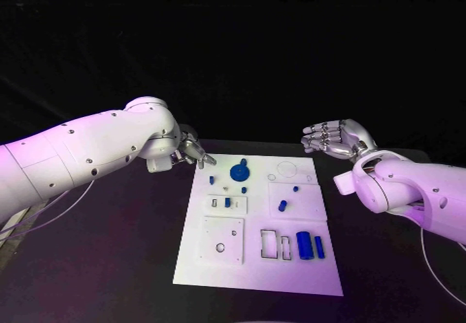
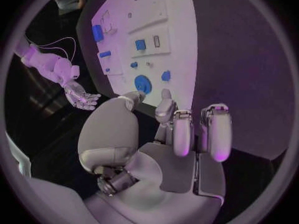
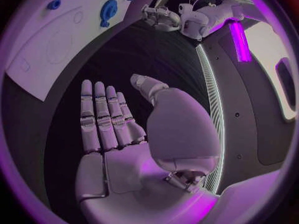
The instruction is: Assemble the parts on the task board
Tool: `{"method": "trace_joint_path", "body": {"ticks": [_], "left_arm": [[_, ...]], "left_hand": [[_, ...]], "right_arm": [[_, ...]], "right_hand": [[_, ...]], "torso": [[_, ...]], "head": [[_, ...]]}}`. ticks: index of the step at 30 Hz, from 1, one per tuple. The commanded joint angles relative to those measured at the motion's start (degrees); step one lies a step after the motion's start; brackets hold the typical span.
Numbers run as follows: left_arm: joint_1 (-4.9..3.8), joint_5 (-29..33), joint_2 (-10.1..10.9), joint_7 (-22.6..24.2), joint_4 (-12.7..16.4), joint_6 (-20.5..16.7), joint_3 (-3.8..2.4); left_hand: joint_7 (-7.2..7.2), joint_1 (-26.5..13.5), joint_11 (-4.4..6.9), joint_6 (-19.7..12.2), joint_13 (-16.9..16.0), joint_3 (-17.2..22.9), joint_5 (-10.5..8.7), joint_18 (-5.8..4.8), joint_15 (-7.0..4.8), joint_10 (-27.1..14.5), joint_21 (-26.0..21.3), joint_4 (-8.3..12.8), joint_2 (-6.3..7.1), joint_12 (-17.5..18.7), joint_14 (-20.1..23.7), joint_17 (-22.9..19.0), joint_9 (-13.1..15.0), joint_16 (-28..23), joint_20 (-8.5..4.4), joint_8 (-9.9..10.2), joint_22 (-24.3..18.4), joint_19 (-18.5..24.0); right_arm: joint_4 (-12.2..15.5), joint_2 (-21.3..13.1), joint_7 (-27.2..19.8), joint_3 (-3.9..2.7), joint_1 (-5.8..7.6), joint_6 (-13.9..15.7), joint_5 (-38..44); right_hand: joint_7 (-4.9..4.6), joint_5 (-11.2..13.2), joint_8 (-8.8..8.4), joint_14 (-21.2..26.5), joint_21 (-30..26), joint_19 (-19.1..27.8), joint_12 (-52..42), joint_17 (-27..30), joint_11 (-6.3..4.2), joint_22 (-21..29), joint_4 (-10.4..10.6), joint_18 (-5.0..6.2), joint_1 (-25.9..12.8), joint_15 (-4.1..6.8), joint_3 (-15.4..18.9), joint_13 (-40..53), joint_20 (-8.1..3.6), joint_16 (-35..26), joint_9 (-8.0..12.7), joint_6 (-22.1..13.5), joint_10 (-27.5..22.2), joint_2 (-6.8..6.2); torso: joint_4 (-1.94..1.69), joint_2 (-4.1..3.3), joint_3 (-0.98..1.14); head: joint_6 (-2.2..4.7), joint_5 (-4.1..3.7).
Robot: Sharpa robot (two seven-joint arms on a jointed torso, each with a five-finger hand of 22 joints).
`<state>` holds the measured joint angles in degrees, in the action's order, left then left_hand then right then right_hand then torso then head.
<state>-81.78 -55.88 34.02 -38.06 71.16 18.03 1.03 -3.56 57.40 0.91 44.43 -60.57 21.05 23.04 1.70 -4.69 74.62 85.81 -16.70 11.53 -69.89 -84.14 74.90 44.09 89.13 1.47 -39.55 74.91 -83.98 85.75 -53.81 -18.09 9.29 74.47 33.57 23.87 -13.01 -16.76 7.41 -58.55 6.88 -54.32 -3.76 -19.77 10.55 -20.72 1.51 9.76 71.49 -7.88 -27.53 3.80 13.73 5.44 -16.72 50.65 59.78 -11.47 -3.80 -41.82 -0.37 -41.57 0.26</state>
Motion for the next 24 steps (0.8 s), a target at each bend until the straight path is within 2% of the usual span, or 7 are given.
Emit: {"method": "trace_joint_path", "body": {"ticks": [1, 5, 8, 10, 17, 24], "left_arm": [[0.03, -1.43, -0.74, -0.03, -1.02, 2.67, 0.30], [0.48, -1.60, -1.98, 0.25, -2.86, 3.12, 0.94], [1.15, -1.64, -3.00, 0.56, -4.36, 3.17, 1.29], [1.64, -1.67, -3.63, 0.80, -5.30, 3.07, 1.45], [2.82, -1.81, -5.03, 1.66, -7.51, 1.63, 1.70], [3.18, -2.01, -5.53, 2.10, -8.31, 0.79, 1.73]], "left_hand": [[0.06, 0.36, -0.03, -0.30, 0.03, -0.49, -0.50, -0.03, 0.41, -0.43, -0.37, 0.02, -0.30, 0.23, -5.54, 13.71, -0.13, -0.12, 0.55, 0.28, 9.71, -2.16], [0.04, 0.45, -0.05, -0.29, 0.08, -0.54, -0.72, -0.01, 0.44, -0.49, -0.41, 0.02, -0.55, 0.25, -5.55, 13.73, -0.23, -0.10, 0.59, 0.38, 9.67, -2.13], [0.03, 0.50, -0.05, -0.28, 0.06, -0.54, -0.77, -0.02, 0.45, -0.50, -0.40, 0.03, -0.66, 0.24, -5.55, 13.73, -0.27, -0.10, 0.60, 0.41, 9.69, -2.14], [0.02, 0.55, -0.06, -0.29, 0.04, -0.54, -0.82, -0.02, 0.45, -0.49, -0.39, 0.03, -0.77, 0.21, -5.55, 13.73, -0.31, -0.10, 0.61, 0.45, 9.70, -2.15], [-0.02, 0.66, -0.09, -0.38, 0.01, -0.55, -0.90, -0.02, 0.48, -0.52, -0.39, 0.04, -1.01, 0.19, -5.56, 13.79, -0.42, -0.06, 0.64, 0.59, 9.72, -2.16], [-0.04, 0.75, -0.11, -0.38, -0.10, -0.55, -0.93, -0.04, 0.49, -0.48, -0.33, 0.04, -1.23, 0.10, -5.58, 13.86, -0.49, -0.01, 0.66, 0.66, 9.79, -2.21]], "right_arm": [[0.07, 0.07, -0.44, 0.00, -0.04, -0.55, 0.50], [0.10, 0.14, -0.45, 0.00, -0.04, -0.57, 0.50], [0.13, 0.20, -0.46, 0.00, -0.04, -0.58, 0.50], [0.17, 0.21, -0.47, 0.00, -0.04, -0.58, 0.50], [0.27, 0.18, -0.46, -0.01, -0.04, -0.57, 0.50], [0.31, 0.17, -0.44, -0.01, -0.04, -0.58, 0.50]], "right_hand": [[-0.53, 0.23, -0.01, 0.17, -0.18, -0.12, 0.17, 0.05, -0.02, 0.05, -0.20, 0.63, 0.02, -0.32, 0.20, -0.08, 0.44, -0.26, 0.05, -0.43, -0.27, 0.18], [-0.53, 0.23, -0.01, 0.17, -0.18, -0.12, 0.17, 0.05, -0.02, 0.05, -0.20, 0.63, 0.02, -0.32, 0.20, -0.08, 0.44, -0.26, 0.05, -0.43, -0.27, 0.18], [-0.53, 0.23, -0.01, 0.17, -0.18, -0.12, 0.17, 0.05, -0.02, 0.05, -0.20, 0.63, 0.02, -0.32, 0.20, -0.08, 0.44, -0.26, 0.05, -0.43, -0.27, 0.18], [-0.53, 0.23, -0.01, 0.17, -0.18, -0.12, 0.17, 0.05, -0.02, 0.05, -0.20, 0.63, 0.02, -0.32, 0.20, -0.08, 0.44, -0.26, 0.05, -0.43, -0.27, 0.18], [-0.53, 0.23, -0.01, 0.17, -0.18, -0.12, 0.17, 0.05, -0.02, 0.05, -0.20, 0.63, 0.02, -0.32, 0.20, -0.08, 0.44, -0.26, 0.05, -0.43, -0.27, 0.18], [-0.53, 0.23, -0.01, 0.17, -0.18, -0.12, 0.17, 0.05, -0.02, 0.05, -0.20, 0.63, 0.02, -0.32, 0.20, -0.08, 0.44, -0.26, 0.05, -0.43, -0.27, 0.18]], "torso": [[0.00, -0.01, 0.01], [0.00, -0.02, 0.00], [0.03, -0.08, -0.06], [0.07, -0.07, 0.00], [0.19, -0.18, 0.02], [0.10, -0.10, 0.06]], "head": [[0.04, 0.23], [-0.07, 0.39], [-0.20, 0.52], [-0.26, 0.58], [-0.43, 0.34], [-0.67, 0.34]]}}
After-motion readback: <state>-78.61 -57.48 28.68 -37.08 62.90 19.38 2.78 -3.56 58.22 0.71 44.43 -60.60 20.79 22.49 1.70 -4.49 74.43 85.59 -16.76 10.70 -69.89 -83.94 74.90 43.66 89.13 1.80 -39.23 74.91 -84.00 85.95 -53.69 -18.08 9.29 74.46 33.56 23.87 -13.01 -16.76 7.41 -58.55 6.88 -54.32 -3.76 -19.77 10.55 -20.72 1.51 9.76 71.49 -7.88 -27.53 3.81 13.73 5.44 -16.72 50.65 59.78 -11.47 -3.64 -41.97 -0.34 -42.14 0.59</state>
